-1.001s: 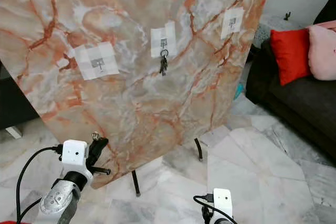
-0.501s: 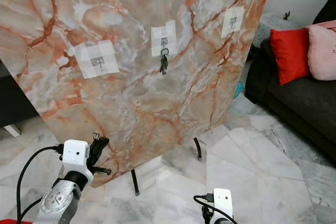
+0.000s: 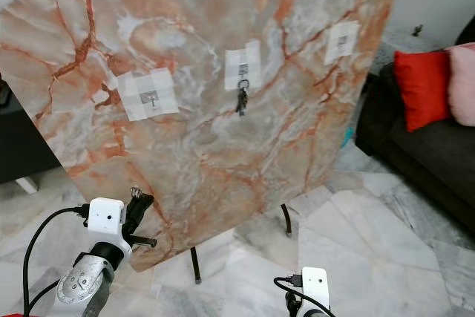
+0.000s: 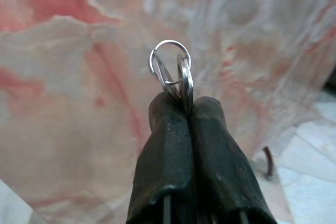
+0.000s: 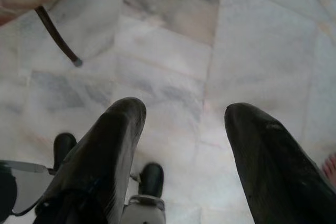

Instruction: Hang keys on a hook

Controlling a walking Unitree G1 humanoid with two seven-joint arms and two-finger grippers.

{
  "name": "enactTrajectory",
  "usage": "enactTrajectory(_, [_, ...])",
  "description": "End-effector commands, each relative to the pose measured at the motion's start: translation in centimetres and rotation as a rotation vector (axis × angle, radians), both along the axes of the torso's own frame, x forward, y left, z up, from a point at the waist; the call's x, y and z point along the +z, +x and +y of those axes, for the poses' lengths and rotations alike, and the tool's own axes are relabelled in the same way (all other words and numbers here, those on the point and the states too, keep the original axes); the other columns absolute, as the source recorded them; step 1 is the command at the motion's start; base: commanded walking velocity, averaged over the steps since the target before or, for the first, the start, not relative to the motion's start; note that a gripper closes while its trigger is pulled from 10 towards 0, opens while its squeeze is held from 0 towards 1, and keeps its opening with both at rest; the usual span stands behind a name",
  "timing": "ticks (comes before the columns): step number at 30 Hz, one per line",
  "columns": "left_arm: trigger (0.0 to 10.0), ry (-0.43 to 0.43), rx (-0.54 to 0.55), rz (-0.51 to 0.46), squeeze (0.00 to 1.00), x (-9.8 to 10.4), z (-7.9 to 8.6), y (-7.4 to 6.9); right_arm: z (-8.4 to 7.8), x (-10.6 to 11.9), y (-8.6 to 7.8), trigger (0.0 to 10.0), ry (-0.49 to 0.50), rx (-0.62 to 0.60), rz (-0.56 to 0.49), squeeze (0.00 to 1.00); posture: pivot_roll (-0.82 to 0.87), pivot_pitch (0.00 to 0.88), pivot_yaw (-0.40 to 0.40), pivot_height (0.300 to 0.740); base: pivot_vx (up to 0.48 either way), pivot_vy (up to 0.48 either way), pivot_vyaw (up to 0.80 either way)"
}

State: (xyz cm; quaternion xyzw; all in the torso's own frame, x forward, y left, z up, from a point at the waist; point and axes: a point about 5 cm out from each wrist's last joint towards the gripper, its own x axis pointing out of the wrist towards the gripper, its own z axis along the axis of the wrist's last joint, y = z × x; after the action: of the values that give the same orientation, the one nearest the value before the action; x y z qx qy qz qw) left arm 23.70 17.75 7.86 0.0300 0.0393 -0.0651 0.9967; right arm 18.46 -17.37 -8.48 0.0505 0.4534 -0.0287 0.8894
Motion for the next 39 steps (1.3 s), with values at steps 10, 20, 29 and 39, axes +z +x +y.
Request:
enactTrajectory(10, [10.0,-0.004,-0.010,-0.029,0.00,0.6,-0.3,0.2,-0.5,-0.1,-0.4,10.0,-0.011,-0.003,0.009,0.00,0.11,0.000,-0.053,0.740,0.250,0.000,0.00])
enactTrajectory(20, [10.0,0.001,0.000,-0.042,0.00,0.8,-0.2,0.2,-0.5,-0.1,-0.4,10.0,-0.010,-0.003,0.009,0.00,0.10,0.000,-0.050,0.740,0.000,0.000,0.00])
enactTrajectory(29, [10.0,0.023,0.035,-0.068,0.00,1.3,0.3,0.6,-0.5,-0.1,-0.4,10.0,-0.010,0.000,0.007,0.00,0.11,0.000,-0.053,0.740,0.000,0.000,0.00])
enactTrajectory(39, [10.0,0.065,0.008,-0.160,0.00,3.9,0.1,2.9,-0.5,-0.1,-0.3,10.0,-0.011,-0.001,0.008,0.00,0.10,0.000,-0.052,0.740,0.000,0.000,0.00])
